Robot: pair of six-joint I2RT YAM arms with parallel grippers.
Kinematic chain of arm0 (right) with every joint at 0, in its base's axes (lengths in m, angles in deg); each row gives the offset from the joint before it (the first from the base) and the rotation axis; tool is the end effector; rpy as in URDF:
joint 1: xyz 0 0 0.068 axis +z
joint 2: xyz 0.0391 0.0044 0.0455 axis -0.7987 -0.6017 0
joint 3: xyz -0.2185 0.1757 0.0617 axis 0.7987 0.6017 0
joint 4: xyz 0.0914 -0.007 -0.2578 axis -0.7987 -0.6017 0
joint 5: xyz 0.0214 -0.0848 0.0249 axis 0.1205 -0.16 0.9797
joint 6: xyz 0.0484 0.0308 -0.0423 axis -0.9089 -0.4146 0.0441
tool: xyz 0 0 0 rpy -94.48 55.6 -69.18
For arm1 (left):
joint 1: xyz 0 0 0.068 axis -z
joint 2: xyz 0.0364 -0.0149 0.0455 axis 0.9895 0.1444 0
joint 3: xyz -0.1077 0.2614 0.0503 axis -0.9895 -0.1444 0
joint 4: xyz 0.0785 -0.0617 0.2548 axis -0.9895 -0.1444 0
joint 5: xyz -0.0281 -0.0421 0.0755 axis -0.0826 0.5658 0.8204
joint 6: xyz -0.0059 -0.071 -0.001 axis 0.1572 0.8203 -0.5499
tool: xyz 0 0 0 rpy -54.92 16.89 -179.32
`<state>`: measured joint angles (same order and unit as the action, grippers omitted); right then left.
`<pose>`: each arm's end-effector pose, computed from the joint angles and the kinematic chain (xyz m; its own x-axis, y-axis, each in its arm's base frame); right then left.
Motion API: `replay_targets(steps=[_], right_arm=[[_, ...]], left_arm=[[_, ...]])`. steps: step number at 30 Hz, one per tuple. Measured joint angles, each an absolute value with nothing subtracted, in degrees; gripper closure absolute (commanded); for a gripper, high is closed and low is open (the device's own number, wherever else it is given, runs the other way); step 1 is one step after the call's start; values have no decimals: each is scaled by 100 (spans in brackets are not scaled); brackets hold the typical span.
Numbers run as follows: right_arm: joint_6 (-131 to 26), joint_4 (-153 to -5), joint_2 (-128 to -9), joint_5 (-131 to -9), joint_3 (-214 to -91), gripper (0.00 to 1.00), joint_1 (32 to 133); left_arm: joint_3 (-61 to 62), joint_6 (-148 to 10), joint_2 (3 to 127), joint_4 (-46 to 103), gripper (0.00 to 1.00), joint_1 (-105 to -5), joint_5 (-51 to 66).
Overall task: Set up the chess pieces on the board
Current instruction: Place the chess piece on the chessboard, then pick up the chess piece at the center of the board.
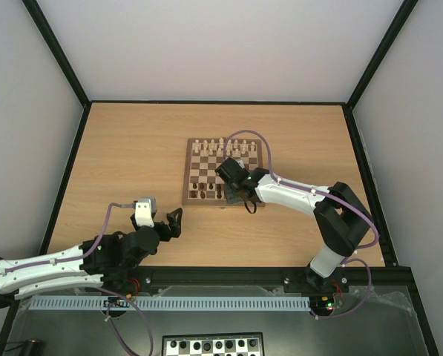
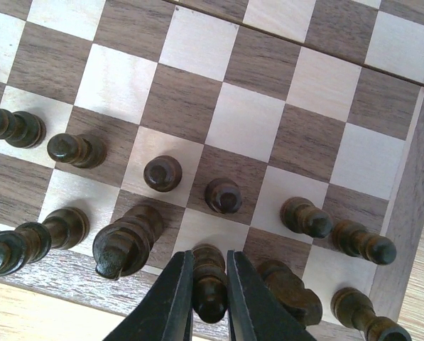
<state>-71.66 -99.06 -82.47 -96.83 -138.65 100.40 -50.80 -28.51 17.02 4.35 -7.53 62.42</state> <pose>0.2640 0.2580 0.1928 -0.7416 -0.1946 -0.6420 -0.2627 0.9648 0.0110 0.0780 -0.1194 0.2162 -0.4650 -0.3467 -0.8146 0.1982 0.8561 -0.4774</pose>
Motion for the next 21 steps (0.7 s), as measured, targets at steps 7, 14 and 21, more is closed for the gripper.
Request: replay_targets(steps=[7, 14, 21], right_arm=[[-7151, -9890, -8247, -9676, -13865, 72, 10021], [-7156, -9890, -8168, -9600, -13863, 56, 10021], [-7182, -9899, -7442, -9530, -13847, 30, 10021]], left_arm=[[-5080, -2849, 1702, 435, 0, -753, 6242], [-5080, -2849, 1702, 435, 0, -753, 6245], [-5080, -2851, 1709, 435, 0, -753, 6245]])
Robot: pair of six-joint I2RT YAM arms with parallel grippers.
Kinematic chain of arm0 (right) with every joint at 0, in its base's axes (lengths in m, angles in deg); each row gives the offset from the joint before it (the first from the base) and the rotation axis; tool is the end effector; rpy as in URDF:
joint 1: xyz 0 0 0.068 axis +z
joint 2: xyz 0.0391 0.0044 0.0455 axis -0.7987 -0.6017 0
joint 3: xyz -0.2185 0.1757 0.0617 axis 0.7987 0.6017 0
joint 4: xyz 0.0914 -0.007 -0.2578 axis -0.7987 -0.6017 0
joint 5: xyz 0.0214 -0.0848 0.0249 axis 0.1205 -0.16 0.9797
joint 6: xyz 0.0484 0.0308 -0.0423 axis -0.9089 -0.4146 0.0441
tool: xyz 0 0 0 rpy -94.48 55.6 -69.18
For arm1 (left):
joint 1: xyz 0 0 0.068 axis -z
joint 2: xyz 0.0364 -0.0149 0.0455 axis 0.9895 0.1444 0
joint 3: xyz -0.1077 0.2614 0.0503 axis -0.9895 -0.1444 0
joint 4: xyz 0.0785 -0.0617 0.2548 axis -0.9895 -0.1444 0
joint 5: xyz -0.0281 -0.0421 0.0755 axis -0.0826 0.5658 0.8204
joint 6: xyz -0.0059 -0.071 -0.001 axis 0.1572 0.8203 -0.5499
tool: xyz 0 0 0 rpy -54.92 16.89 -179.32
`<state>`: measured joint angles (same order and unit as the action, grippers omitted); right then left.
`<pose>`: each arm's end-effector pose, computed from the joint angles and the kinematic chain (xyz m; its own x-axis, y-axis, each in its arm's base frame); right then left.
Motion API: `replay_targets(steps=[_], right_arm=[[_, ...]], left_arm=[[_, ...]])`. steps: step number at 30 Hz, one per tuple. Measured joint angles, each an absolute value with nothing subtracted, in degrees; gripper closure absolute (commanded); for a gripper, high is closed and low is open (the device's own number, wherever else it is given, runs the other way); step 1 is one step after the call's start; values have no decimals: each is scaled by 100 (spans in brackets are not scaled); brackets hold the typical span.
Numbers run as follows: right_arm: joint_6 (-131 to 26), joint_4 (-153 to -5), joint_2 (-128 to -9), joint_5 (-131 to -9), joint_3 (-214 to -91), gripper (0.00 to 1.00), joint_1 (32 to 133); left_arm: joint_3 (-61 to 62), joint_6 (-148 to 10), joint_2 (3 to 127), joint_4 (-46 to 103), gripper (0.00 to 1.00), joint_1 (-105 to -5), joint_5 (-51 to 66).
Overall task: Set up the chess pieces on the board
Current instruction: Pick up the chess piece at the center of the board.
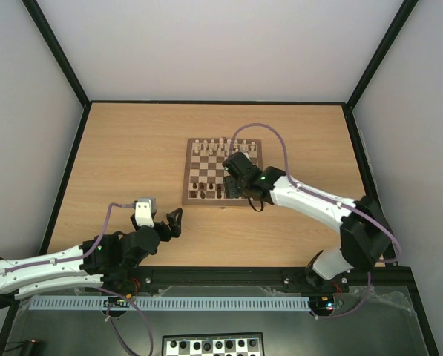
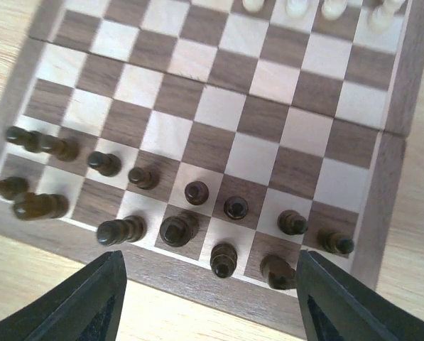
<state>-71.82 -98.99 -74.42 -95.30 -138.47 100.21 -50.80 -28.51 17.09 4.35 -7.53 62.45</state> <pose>0.2539 0.2474 0.2395 -0.6865 -0.1229 -0.7167 -0.2784 0.9549 0.1029 0.0780 -0.1195 0.2161 -0.4649 -0.3459 -0.8150 0.1977 0.8567 -0.4763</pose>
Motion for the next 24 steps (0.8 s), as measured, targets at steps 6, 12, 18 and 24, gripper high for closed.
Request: replay_targets(steps=[6, 12, 18, 24], right_arm=[[-7232, -9897, -6789, -9523, -13707, 1, 10021], [-7265, -9794, -6138, -9407, -13146, 1, 10021], [-7304, -9405, -5222, -9082, -12516, 1, 10021], [-7304, -9228, -4728, -8828, -12136, 1, 10021]], left_arm=[[-5078, -2853, 1763, 433, 0, -753, 6290], [-4956, -2875, 1903, 409, 1, -753, 6356], [-4670, -3011, 2163, 392, 0, -794, 6424], [-4270, -3052, 2524, 396, 1, -812, 6441]])
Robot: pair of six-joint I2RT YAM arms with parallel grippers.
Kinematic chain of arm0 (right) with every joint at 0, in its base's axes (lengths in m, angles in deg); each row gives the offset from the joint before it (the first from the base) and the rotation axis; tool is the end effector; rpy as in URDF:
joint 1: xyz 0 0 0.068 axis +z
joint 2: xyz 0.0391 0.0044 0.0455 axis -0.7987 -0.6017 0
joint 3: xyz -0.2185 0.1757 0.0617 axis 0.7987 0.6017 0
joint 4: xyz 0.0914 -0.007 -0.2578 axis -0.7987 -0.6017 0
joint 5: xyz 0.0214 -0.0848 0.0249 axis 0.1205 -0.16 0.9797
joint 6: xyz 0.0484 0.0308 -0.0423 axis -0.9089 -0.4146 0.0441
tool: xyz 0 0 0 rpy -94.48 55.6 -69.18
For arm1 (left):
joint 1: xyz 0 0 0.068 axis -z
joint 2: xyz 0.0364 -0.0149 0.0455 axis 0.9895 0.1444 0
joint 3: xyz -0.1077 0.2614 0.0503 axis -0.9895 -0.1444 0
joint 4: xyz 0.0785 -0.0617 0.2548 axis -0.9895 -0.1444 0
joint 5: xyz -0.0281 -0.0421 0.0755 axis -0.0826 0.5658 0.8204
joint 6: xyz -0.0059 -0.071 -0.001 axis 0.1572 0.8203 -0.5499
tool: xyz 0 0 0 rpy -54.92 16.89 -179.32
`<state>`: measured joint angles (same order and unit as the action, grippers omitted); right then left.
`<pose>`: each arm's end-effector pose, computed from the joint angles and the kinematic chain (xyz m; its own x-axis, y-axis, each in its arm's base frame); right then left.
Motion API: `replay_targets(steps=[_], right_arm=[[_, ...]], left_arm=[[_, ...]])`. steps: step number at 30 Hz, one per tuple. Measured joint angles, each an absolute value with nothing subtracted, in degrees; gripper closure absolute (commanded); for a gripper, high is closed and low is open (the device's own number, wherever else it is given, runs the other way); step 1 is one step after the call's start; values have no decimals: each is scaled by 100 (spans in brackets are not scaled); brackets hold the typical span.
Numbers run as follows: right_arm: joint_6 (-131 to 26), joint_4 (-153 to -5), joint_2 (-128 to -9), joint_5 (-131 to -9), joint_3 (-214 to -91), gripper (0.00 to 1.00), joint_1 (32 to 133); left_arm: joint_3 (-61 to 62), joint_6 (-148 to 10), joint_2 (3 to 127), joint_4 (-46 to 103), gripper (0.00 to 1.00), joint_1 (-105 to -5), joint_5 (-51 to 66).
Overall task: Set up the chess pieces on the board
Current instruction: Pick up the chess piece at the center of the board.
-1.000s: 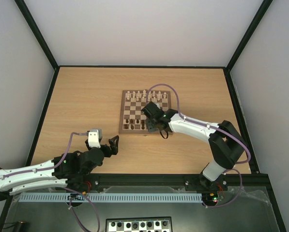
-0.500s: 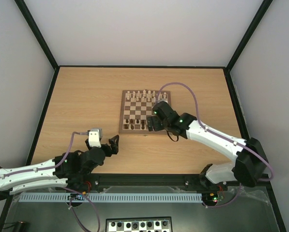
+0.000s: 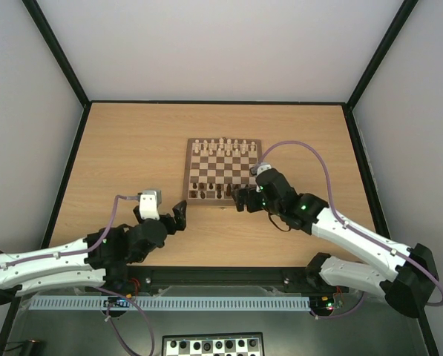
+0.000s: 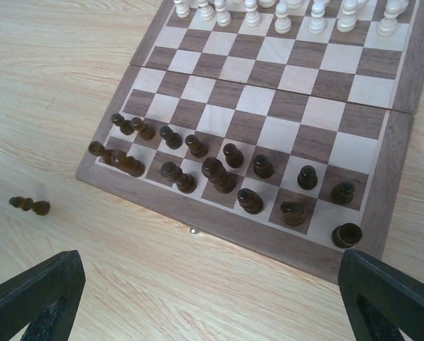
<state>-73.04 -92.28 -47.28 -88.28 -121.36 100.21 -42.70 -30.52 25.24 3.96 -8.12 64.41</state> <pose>0.1847 0.1829 0.2773 -0.5794 0.0402 -0.8141 -0.3839 0.8676 0.3161 0.0859 -0.1366 0.2496 -0.4333 -0.3235 -0.8412 0.1847 0.8817 -0.4342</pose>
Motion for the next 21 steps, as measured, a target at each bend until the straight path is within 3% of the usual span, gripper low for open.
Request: replay_targets(steps=[21], right_arm=[[-7324, -9224, -4324, -8109, -12027, 2, 10021]], left_arm=[[-4029, -3122, 3127, 614, 0, -908, 6378]])
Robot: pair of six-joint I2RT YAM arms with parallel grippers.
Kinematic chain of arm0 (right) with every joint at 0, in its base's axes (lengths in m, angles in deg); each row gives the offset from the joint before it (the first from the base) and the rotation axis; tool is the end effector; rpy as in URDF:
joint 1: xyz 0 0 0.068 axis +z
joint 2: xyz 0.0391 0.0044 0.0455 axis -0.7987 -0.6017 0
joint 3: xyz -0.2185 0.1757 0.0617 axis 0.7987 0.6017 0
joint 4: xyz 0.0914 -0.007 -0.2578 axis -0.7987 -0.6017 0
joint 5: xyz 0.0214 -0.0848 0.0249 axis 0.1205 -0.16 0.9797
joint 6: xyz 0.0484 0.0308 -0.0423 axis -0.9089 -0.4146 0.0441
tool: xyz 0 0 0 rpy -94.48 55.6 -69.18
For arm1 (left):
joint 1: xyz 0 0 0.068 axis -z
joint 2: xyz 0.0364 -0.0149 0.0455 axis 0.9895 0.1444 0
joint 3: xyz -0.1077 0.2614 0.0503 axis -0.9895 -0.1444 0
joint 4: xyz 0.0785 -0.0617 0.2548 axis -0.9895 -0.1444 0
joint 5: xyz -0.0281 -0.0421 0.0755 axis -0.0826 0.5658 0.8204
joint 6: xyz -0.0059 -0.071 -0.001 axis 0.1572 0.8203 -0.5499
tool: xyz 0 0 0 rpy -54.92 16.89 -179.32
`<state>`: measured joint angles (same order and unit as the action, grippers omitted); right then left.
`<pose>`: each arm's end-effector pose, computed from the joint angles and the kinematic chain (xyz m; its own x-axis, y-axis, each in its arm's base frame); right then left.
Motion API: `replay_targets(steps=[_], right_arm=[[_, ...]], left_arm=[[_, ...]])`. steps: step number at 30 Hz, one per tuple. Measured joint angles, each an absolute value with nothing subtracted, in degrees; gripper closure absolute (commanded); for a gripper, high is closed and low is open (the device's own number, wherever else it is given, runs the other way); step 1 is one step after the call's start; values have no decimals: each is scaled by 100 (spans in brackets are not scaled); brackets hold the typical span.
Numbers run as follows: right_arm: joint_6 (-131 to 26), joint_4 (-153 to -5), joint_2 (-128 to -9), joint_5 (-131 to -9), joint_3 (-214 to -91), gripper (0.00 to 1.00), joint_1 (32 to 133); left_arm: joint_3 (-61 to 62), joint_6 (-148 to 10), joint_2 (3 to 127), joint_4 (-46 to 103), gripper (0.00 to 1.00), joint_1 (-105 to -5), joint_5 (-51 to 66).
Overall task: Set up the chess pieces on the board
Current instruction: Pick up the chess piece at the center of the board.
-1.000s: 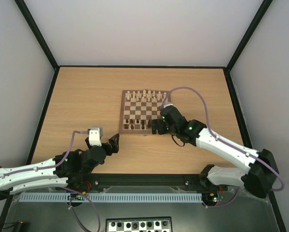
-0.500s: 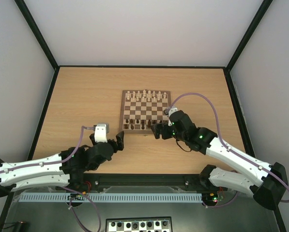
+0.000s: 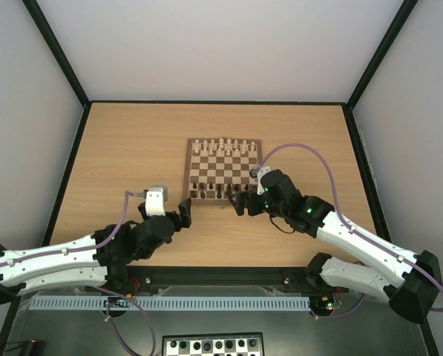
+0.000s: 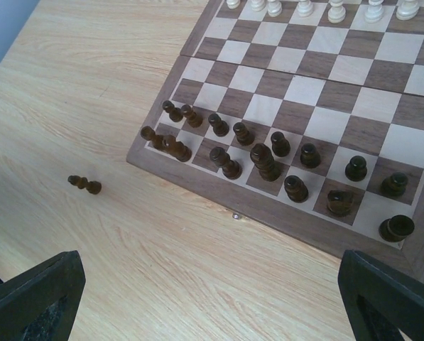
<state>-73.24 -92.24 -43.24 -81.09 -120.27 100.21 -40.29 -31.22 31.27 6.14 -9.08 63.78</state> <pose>0.1710 0.1788 0.2862 -0.5921 0.0420 -0.8048 -0.4709 0.7924 0.3877 0.0934 -0.1530 0.2531 -0.4394 -0.2968 -0.8478 0.1784 0.8962 -0.4062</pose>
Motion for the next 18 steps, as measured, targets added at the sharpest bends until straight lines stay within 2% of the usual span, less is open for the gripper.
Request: replay_targets(steps=[15, 18], right_arm=[[-7328, -9200, -4413, -7681, -11965, 0, 10021], [-7359, -9114, -4518, -7460, -11965, 4, 10032]], left_arm=[[-4154, -3317, 3175, 866, 1, -1824, 5895], [-4176, -3120, 2977, 645, 0, -2049, 5893]])
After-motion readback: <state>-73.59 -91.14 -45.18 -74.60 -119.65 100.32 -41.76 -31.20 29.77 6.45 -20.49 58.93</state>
